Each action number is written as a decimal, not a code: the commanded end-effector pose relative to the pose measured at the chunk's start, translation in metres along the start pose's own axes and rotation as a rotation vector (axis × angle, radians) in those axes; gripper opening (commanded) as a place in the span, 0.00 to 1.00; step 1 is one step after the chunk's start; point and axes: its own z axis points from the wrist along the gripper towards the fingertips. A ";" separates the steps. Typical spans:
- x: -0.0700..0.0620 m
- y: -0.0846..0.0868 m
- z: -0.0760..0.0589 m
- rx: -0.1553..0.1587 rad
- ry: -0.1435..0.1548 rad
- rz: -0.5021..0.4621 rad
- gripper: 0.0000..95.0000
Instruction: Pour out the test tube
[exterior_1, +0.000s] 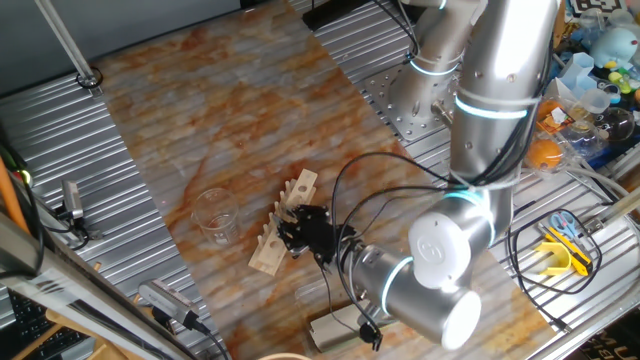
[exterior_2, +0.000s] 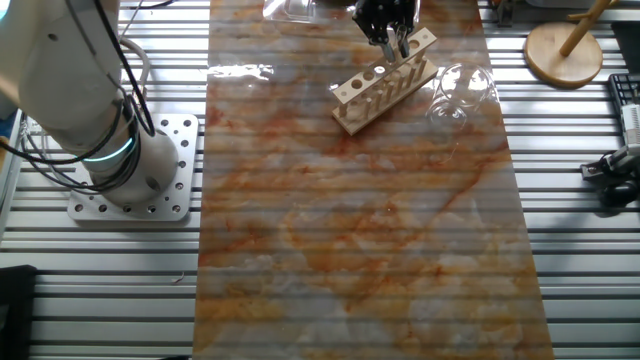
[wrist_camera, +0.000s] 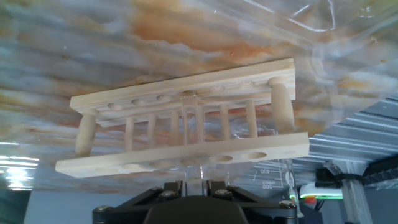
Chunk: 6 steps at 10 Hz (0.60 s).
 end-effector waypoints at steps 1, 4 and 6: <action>0.001 0.001 0.000 0.001 -0.002 0.015 0.20; 0.001 0.001 0.000 -0.004 0.022 0.035 0.20; 0.000 0.001 -0.001 -0.015 0.032 0.051 0.20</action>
